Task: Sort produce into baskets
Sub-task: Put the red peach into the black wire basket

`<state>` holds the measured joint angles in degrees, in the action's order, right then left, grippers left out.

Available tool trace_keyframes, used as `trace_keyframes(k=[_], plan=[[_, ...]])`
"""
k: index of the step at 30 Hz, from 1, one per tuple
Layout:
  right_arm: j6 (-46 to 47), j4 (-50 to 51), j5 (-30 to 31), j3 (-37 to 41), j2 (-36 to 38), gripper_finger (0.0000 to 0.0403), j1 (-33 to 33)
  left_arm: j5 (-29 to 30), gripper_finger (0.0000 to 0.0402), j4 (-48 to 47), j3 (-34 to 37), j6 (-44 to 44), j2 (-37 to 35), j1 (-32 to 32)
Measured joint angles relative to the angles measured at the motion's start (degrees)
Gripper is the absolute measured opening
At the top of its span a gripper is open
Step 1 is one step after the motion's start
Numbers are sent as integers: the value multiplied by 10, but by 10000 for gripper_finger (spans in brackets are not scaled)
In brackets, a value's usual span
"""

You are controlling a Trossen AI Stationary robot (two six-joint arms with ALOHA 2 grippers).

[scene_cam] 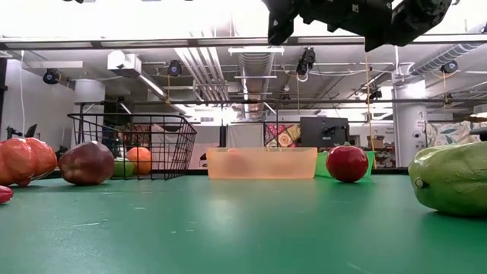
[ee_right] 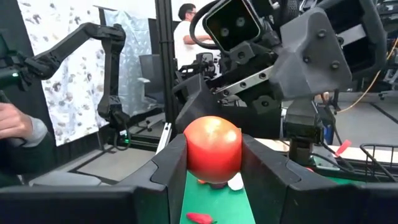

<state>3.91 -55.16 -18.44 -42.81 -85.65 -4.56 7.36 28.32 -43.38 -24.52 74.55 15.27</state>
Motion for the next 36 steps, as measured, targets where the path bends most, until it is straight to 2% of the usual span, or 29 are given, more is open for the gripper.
trace_keyframes(k=[13,21,36], plan=[[40,-1,5,-1,0,127,5,-2,323,126,-1,-40,73,-4],[54,-9,5,-2,0,127,6,2,310,120,-32,-53,113,-8],[55,-7,5,-2,0,128,6,25,302,99,-37,-64,111,-7]])
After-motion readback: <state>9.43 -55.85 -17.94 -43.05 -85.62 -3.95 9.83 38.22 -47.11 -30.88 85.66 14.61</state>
